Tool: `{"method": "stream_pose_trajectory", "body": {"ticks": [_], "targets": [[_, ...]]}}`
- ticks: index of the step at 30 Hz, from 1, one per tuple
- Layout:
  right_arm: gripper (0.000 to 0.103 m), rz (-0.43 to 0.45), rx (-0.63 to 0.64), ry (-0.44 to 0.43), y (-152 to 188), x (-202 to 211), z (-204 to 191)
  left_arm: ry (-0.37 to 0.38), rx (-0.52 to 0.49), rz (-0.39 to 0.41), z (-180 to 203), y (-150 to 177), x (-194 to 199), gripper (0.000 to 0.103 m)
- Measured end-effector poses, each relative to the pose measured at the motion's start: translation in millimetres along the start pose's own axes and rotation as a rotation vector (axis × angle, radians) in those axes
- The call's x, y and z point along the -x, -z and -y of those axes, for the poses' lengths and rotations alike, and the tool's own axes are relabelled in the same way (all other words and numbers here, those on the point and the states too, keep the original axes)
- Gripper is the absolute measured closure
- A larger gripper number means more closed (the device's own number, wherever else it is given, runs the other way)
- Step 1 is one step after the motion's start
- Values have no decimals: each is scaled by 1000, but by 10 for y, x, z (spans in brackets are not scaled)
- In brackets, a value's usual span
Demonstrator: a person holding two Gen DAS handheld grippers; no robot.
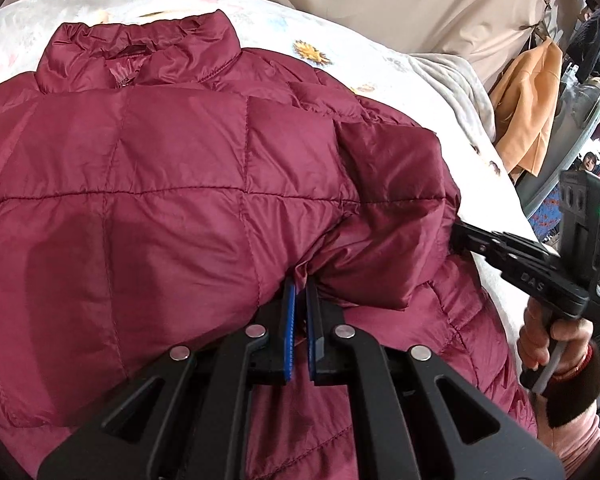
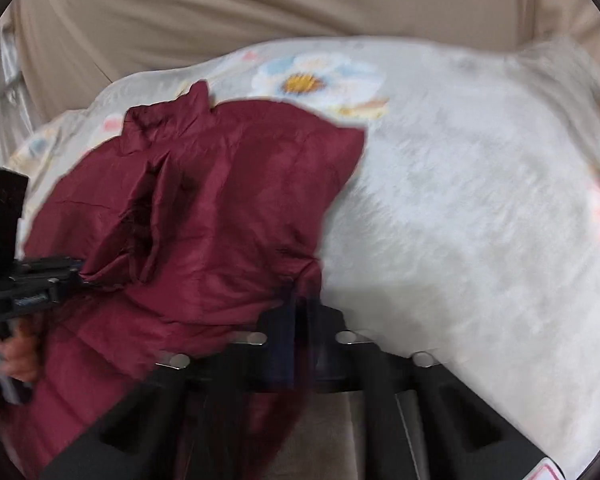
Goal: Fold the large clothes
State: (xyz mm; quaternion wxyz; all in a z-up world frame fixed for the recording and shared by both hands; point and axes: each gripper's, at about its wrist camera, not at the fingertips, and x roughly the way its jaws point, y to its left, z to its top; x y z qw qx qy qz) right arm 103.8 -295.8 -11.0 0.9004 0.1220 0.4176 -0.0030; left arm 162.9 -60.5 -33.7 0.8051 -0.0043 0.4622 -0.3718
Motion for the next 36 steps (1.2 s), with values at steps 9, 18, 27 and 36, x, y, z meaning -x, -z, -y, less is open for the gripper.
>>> {"method": "stream_pose_trajectory", "body": {"ticks": [9,18,27,36], "targets": [[99,-7,-92,-16,151,197,-16,-9,-11,19,48,18,-29,99],[92,-21,33,-202,-407,104,-823,25,29,31,46,29,49,95],[103,-105,-49,-30,-215,-106,-324,-102,60,162,-621,26,1198,64],[92,-11,134,-193,-1119,114,-1428,-259,225,213,-1537,-573,1279,65]]}}
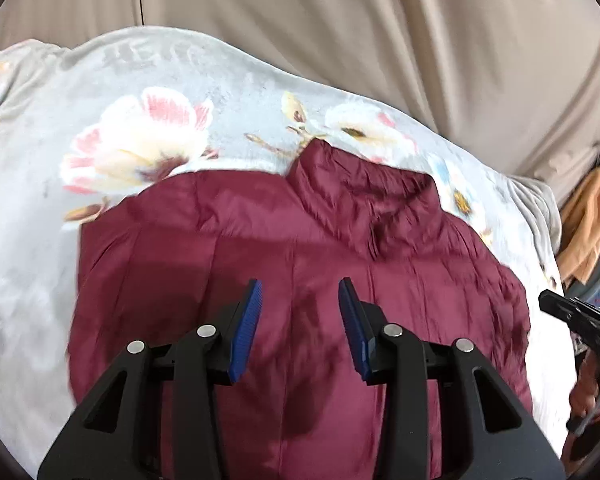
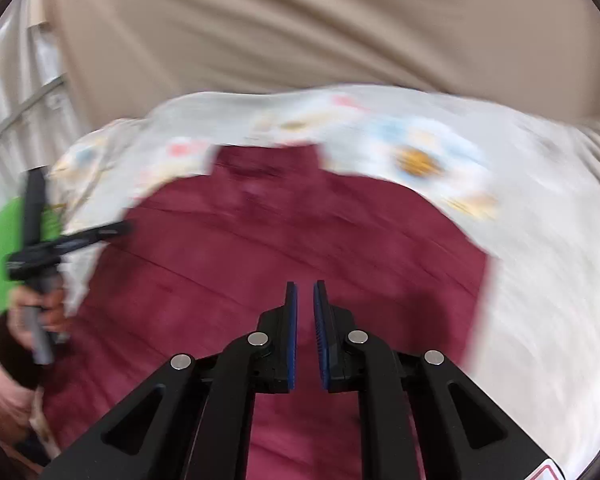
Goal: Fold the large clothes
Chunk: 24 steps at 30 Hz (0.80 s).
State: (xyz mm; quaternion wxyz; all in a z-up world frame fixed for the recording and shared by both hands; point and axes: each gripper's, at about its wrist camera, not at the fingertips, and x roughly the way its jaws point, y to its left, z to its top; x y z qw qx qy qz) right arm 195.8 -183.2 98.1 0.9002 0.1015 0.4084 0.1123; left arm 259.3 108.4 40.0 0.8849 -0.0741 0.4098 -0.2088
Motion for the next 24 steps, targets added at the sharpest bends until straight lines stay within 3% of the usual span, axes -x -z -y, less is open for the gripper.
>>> {"method": "stream_pose_trajectory", "body": {"ticks": [5,7,10,13,17,20,22,24], "targets": [[96,-82,62,-52,-556,-924,-571,-26,-13,-29,4,-201,-452,65],[96,-142,48,-60,-660,-1399,-626,-68,18,-53,-134,-187,-669,65],[99,-208,27,-42,-714,-1944,-629,-54,59,-51,-331,-117,-842,65],[103,-215,16,-21,-719,-2237,-535,-78,-3,-5,-304,-65,-846,65],[103,-111,-166,-83,-849,-2173,-132,-84,-22,14,-272,-40,-828,64],[101,28,-191,74,-958,-1827,88,-80,-20,15,-286,-57,-835,64],[101,83,-218,71,-938,-1478,294,-81,-15,24,-293,-61,-782,64],[100,80,-193,74,-871,-1263,369,-81,-6,37,-249,-83,-652,64]]}}
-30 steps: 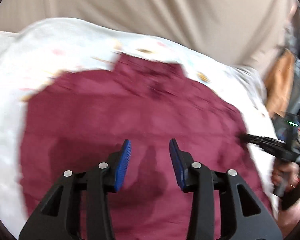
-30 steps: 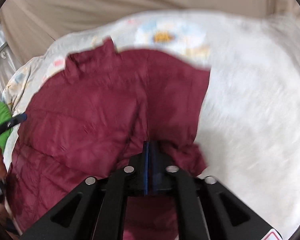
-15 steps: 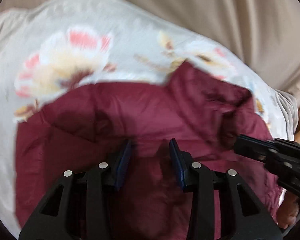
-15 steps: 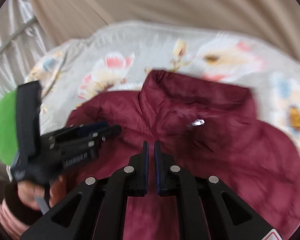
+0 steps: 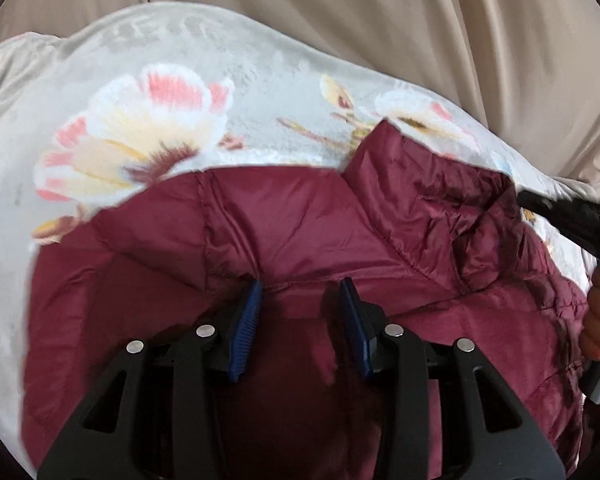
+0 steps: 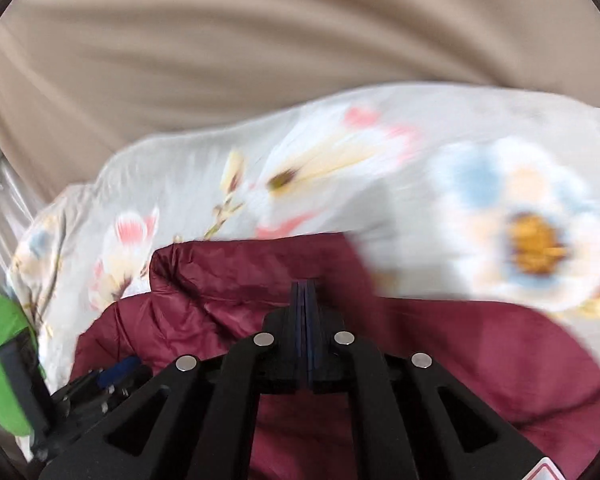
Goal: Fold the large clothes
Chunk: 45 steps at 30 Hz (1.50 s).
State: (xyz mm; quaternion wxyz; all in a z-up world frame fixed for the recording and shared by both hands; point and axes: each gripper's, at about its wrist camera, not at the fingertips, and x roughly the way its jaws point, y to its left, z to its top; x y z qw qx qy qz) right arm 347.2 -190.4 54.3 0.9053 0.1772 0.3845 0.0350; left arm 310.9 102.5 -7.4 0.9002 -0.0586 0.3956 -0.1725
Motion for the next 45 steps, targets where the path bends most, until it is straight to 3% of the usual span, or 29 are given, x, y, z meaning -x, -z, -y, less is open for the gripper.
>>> {"method": "stream_pose_trajectory", "body": {"ticks": [4,7,11,13,18,22,25,27,30,32,33,35,38,43,44,45], "targets": [[97,-54,67,-8,140,161,128,161,-33,21,430,-196,242,59],[97,-93,63,-16,216,34,167,252,-124,-73,1007,-317,66,54],[99,-141,22,-49,295,-135,257,208,-173,-175,1478,-285,-451,56],[103,-156,15,10,346,-212,352,101,-171,-202,1529,-257,-773,58],[103,-99,-116,-11,456,-170,829,105,-135,-147,1460,-222,-923,59],[103,-60,-152,-30,529,-142,933,114,-136,-77,1448,-128,-881,59],[103,-23,-175,-19,557,-72,999,159,-92,-66,1336,-156,-886,59],[103,28,-221,7,556,57,1129,198,-30,-57,1196,-172,-836,66],[103,87,-202,132,579,459,1172,189,27,-13,981,-185,-472,68],[96,89,-122,173,629,732,1072,200,13,45,829,-177,-36,58],[96,85,-78,169,689,885,995,194,4,68,785,-142,132,49],[94,69,-30,119,847,1110,859,139,-22,102,672,-42,451,44],[93,14,37,44,1185,1246,641,39,-38,58,450,142,644,44],[95,-78,57,106,1634,1122,716,-78,30,-41,-123,734,732,46],[103,-80,26,114,1707,1113,833,-81,34,-39,-212,770,756,50],[103,-71,-6,99,1751,1142,944,-95,37,-30,-290,820,784,50]]}}
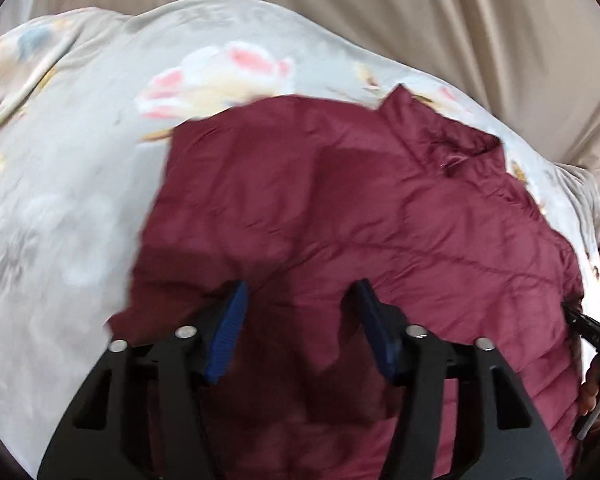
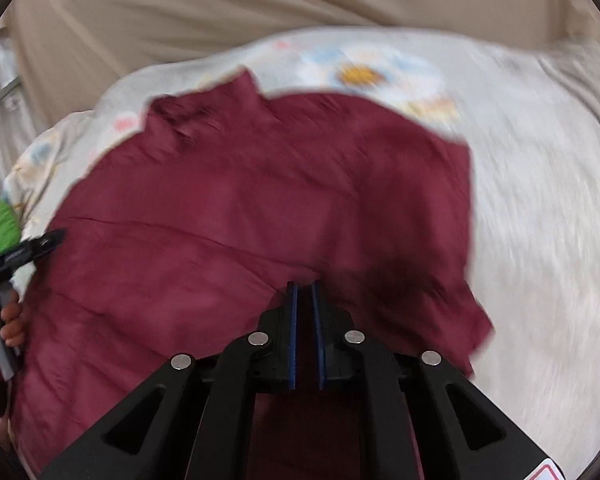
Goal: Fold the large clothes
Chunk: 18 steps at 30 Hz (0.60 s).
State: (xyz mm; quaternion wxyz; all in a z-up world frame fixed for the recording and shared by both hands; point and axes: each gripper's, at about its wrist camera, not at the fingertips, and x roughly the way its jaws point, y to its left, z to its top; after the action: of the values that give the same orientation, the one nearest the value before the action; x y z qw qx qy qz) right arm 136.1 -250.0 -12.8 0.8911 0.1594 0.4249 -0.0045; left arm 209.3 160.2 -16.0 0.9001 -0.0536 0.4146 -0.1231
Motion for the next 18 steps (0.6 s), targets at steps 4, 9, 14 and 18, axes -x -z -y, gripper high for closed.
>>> {"method": "stream_pose_trajectory", "body": {"ticks": [4,9,14,18], "targets": [[103,15,-71,31,53,101,288,-49,9,20,-133,46,62,50],[89,65,-54,97,-147,431,95,12,107,20,-305,64,199,48],[88,103,93,-46,-717,504,-605,139,101,-7,-15,-70,288,46],[88,66,143,13,-841,322,-816,189,-70,-38,484,28,367,46]]}}
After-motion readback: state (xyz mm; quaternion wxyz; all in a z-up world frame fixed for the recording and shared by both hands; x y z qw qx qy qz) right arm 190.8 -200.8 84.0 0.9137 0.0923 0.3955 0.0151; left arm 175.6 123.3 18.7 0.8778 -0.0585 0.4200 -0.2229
